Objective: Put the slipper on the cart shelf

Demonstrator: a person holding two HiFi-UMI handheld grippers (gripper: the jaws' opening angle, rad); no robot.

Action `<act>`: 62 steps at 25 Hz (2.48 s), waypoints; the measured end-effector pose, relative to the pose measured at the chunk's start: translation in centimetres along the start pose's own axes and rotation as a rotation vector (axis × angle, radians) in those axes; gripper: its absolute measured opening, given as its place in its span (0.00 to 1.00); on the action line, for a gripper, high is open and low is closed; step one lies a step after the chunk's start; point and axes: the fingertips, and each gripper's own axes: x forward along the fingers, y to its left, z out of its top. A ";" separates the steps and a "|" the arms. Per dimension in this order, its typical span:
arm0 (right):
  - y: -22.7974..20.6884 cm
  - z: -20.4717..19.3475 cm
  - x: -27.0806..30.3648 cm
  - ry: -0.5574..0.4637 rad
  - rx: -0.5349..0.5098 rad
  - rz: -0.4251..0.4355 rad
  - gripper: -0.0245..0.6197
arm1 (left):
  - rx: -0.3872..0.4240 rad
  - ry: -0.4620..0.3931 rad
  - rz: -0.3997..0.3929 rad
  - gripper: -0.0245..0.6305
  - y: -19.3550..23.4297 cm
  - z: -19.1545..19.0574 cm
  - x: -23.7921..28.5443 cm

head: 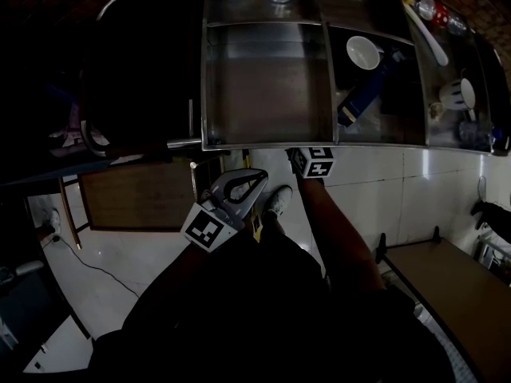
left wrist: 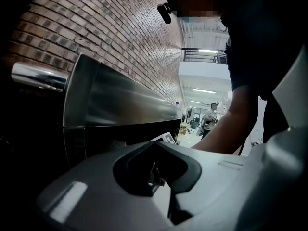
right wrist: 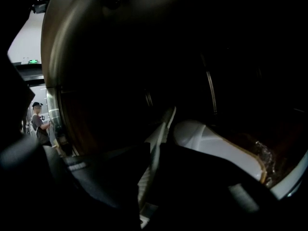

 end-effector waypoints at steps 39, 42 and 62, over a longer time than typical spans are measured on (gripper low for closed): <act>14.2 8.0 -23.4 -0.134 -0.289 0.377 0.15 | 0.074 -0.101 0.099 0.04 -7.7 4.6 -5.9; 15.1 8.6 -23.9 -0.146 -0.298 0.414 0.06 | 0.078 -0.102 0.145 0.04 -7.8 4.7 -6.8; 25.4 7.4 -23.0 -0.108 -0.316 0.548 0.04 | 0.096 -0.107 0.227 0.04 -5.6 3.9 -14.8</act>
